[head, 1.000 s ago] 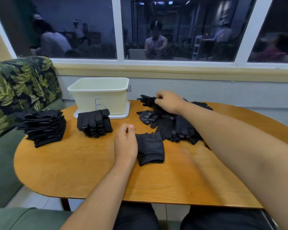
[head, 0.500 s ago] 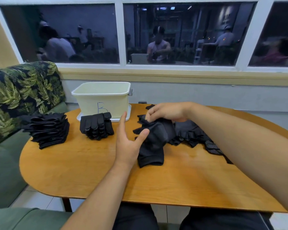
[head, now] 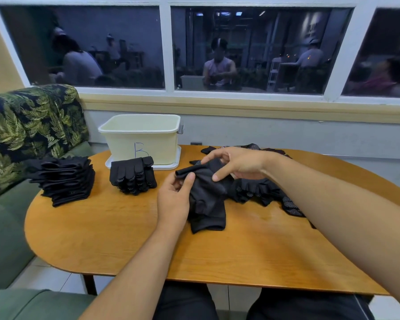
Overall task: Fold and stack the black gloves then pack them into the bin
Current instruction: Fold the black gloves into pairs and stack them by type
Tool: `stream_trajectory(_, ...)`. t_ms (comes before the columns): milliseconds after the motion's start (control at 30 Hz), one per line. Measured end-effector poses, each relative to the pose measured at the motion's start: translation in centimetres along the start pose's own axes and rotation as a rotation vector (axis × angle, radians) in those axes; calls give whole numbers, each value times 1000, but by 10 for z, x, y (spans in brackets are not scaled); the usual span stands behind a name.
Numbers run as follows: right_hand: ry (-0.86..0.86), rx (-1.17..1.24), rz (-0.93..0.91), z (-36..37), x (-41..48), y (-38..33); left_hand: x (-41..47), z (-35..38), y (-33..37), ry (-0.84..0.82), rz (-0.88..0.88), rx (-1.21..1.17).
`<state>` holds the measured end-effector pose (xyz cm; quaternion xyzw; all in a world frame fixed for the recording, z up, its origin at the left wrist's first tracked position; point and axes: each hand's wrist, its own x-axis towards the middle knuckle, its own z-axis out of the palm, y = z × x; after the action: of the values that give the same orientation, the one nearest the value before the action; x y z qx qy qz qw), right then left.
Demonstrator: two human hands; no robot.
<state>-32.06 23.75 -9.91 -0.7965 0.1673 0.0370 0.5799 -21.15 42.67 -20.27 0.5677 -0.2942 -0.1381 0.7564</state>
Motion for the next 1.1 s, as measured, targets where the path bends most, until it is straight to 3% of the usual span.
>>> stream_trajectory(167, 318, 340, -210, 4, 14, 4, -1, -2, 2, -88, -31, -16)
stream_trajectory(367, 485, 84, -303, -3, 22, -15, 1, -22, -16, -85, 18, 436)
stream_trajectory(500, 508, -72, -326, -4, 25, -15, -5, -30, -24, -270, -13, 703)
stream_trajectory(667, 488, -203, -307, 4, 25, -20, -14, -38, -22, -533, 117, 1072)
stream_trajectory(967, 314, -451, -294, 0, 32, -20, -21, -77, -12, -578, 50, 1045)
stream_trajectory(1100, 317, -430, -317, 8, 37, -21, -22, -84, -12, -494, -26, 790)
